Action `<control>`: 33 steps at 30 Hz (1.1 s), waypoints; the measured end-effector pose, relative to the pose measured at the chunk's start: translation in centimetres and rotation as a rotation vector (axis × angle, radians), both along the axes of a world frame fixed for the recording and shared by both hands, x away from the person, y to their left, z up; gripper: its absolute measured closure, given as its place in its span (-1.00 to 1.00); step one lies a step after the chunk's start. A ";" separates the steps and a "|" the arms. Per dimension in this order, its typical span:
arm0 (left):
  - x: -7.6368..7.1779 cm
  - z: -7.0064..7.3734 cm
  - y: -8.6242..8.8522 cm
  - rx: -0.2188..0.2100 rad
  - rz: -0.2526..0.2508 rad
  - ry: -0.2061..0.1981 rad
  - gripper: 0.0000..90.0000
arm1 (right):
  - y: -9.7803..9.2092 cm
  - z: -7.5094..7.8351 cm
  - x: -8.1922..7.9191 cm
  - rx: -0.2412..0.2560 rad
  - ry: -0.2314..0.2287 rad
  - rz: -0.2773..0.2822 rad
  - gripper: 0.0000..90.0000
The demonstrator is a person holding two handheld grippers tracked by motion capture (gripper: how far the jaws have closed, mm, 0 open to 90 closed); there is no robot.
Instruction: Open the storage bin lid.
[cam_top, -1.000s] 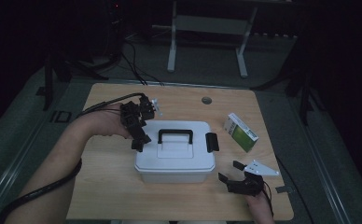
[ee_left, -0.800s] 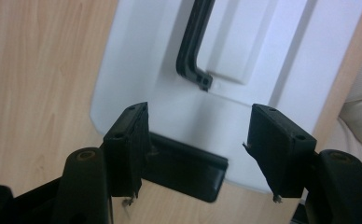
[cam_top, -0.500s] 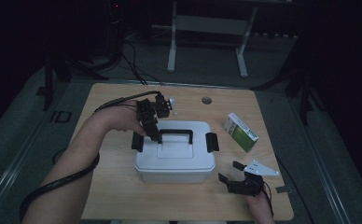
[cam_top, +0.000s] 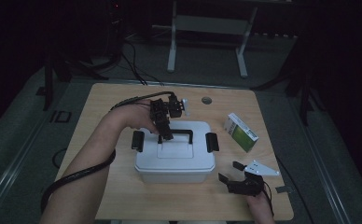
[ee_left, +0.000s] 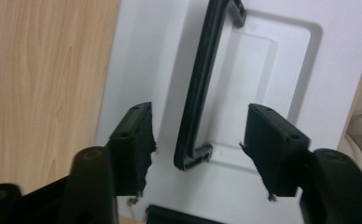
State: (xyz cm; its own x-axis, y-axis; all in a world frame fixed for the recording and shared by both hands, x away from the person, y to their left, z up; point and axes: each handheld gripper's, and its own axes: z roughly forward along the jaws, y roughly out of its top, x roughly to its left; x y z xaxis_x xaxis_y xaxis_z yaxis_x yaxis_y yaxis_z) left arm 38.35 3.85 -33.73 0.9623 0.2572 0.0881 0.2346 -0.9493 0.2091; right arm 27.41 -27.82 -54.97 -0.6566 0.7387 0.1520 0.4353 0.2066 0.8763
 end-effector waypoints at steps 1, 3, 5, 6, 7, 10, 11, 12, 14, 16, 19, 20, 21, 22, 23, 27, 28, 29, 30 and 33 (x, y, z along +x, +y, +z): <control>0.1 -0.1 -0.2 -0.002 -0.005 -0.001 -0.01 | 0.0 0.0 0.0 0.001 0.000 0.001 -0.69; 0.3 -0.3 -0.4 0.001 -0.013 0.002 -0.01 | 0.0 0.0 0.0 0.000 -0.001 0.003 -0.69; 0.4 -0.6 -0.6 0.013 -0.020 0.000 0.02 | 0.0 0.0 0.0 0.002 0.000 0.004 -0.69; 0.5 -0.8 -0.7 0.015 -0.021 0.014 0.02 | -0.1 0.0 0.0 0.002 -0.001 0.004 -0.69; 0.5 -1.0 -0.8 0.025 -0.029 0.011 0.02 | -0.1 0.0 0.0 0.002 0.001 0.004 -0.69; 0.6 -1.4 -1.1 0.037 -0.041 0.010 0.13 | -0.1 -0.1 0.0 0.005 0.002 0.003 -0.69; 0.6 -1.5 -1.1 0.035 -0.059 0.006 0.17 | -0.1 -0.1 0.0 0.004 0.003 0.003 -0.69; 0.6 -1.5 -1.2 0.036 -0.063 0.010 0.21 | -0.1 -0.1 0.0 0.003 0.004 0.004 -0.69; 0.5 -1.7 -1.5 0.038 -0.084 0.008 0.29 | -0.1 -0.1 0.0 0.001 0.004 0.005 -0.69; 0.5 -1.8 -1.7 0.040 -0.096 0.016 0.40 | 0.0 -0.1 0.0 -0.001 0.005 0.005 -0.69; 0.5 -2.0 -2.1 0.055 -0.111 0.016 0.47 | 0.0 -0.1 0.0 0.000 0.005 0.005 -0.69; 0.5 -2.1 -2.1 0.062 -0.115 0.010 0.47 | -0.1 -0.1 0.0 0.000 0.006 0.005 -0.69; 0.5 -2.2 -2.2 0.069 -0.110 0.013 0.52 | -0.1 -0.1 0.0 0.001 0.006 0.005 -0.69; 0.6 -2.3 -2.2 0.075 -0.114 0.011 0.54 | -0.1 -0.1 0.0 0.000 0.006 0.005 -0.69; 0.6 -2.4 -2.2 0.080 -0.114 0.014 0.54 | -0.1 -0.1 0.0 0.004 0.007 0.005 -0.69; 0.6 -2.7 -2.5 0.100 -0.123 0.013 0.62 | -0.1 -0.1 0.0 0.003 0.006 0.008 -0.69; 0.6 -2.7 -2.5 0.110 -0.129 0.005 0.62 | -0.1 -0.1 0.0 0.003 0.006 0.008 -0.69; 0.6 -2.8 -2.7 0.122 -0.135 0.003 0.62 | -0.1 -0.1 0.0 0.005 0.006 0.007 -0.69; 0.5 -2.8 -2.7 0.124 -0.139 0.004 0.62 | -0.1 -0.1 0.0 0.006 0.007 0.005 -0.69; 0.6 -2.7 -2.8 0.133 -0.152 0.009 0.68 | -0.2 -0.1 0.0 0.008 0.007 0.005 -0.69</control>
